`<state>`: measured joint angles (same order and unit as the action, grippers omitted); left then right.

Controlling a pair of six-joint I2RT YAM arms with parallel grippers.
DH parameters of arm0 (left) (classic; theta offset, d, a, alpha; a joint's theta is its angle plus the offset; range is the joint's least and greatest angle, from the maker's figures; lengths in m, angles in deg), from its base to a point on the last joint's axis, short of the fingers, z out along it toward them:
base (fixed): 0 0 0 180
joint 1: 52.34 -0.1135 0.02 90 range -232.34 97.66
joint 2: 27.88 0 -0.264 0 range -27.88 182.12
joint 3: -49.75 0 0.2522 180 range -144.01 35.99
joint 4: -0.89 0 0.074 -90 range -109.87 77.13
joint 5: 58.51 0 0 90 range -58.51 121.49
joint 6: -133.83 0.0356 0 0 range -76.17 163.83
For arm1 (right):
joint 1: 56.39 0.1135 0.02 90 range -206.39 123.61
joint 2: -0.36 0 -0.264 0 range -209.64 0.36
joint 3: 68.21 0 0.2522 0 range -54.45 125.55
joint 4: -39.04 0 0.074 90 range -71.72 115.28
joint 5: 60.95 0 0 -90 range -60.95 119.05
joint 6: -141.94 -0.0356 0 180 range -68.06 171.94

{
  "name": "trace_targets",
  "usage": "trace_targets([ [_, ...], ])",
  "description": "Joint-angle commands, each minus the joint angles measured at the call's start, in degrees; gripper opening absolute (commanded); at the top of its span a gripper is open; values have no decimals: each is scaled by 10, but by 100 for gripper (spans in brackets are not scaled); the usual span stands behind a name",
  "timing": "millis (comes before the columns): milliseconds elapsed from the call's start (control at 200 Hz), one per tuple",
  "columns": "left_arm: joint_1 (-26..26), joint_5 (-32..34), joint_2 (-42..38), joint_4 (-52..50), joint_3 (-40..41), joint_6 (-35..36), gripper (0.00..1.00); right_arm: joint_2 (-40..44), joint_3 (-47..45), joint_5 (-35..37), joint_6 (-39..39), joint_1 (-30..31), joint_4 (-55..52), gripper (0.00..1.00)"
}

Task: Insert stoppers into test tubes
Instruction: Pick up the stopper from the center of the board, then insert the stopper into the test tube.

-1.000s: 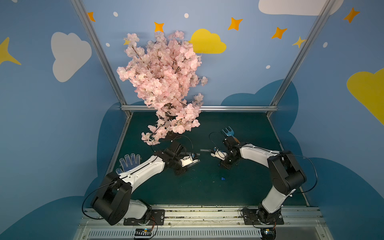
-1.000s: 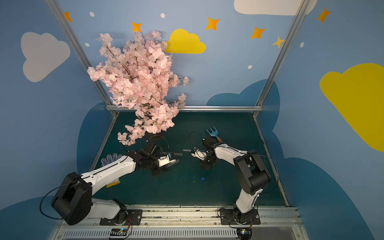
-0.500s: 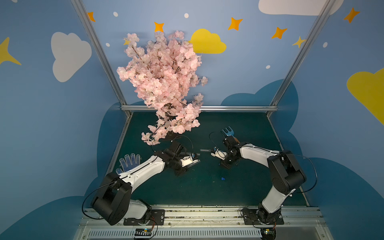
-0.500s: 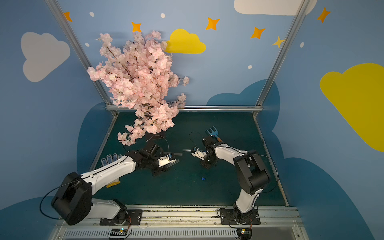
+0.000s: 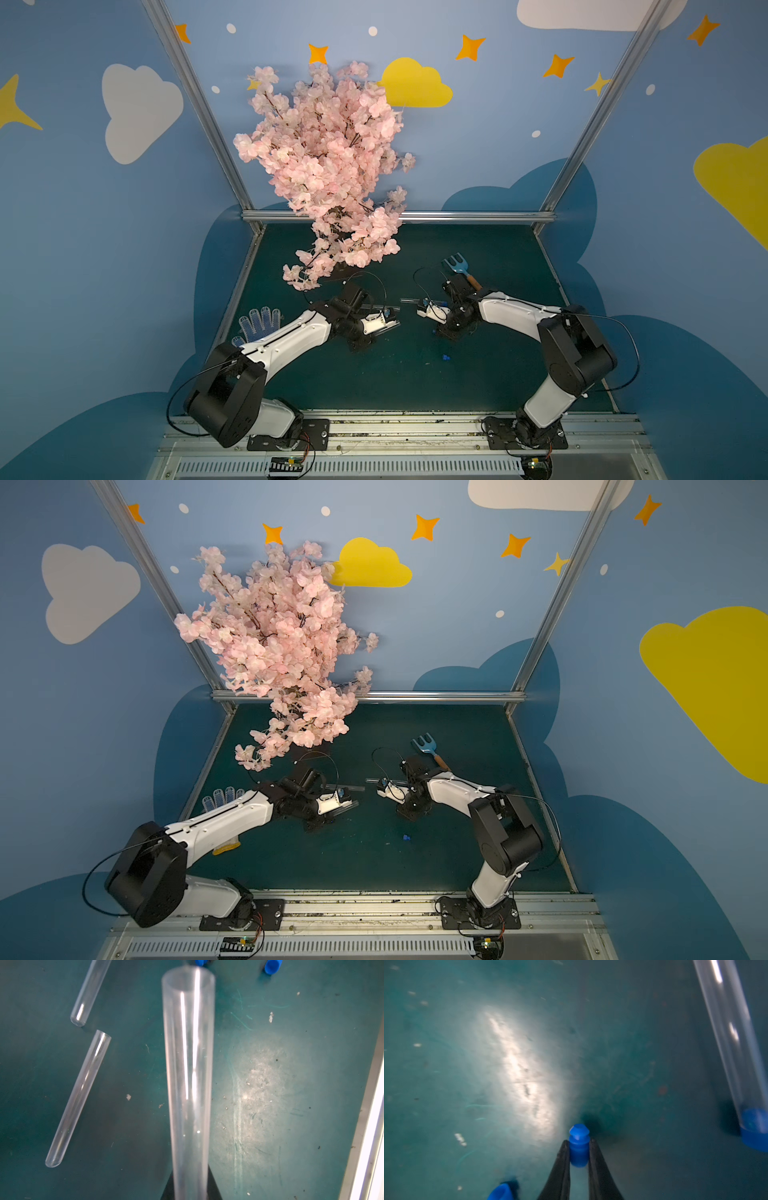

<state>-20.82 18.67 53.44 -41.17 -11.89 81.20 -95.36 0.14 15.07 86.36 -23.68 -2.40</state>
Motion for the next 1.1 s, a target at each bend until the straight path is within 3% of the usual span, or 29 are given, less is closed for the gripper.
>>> trace_targets([
  [0,4,22,5,-15,1,29,2,38,-9,-38,17,7,18,12],
  [576,91,155,-62,131,71,139,2,111,-4,-159,-22,66,23,13],
  [1096,119,191,-60,162,85,185,2,123,-6,-167,-20,89,28,12],
])
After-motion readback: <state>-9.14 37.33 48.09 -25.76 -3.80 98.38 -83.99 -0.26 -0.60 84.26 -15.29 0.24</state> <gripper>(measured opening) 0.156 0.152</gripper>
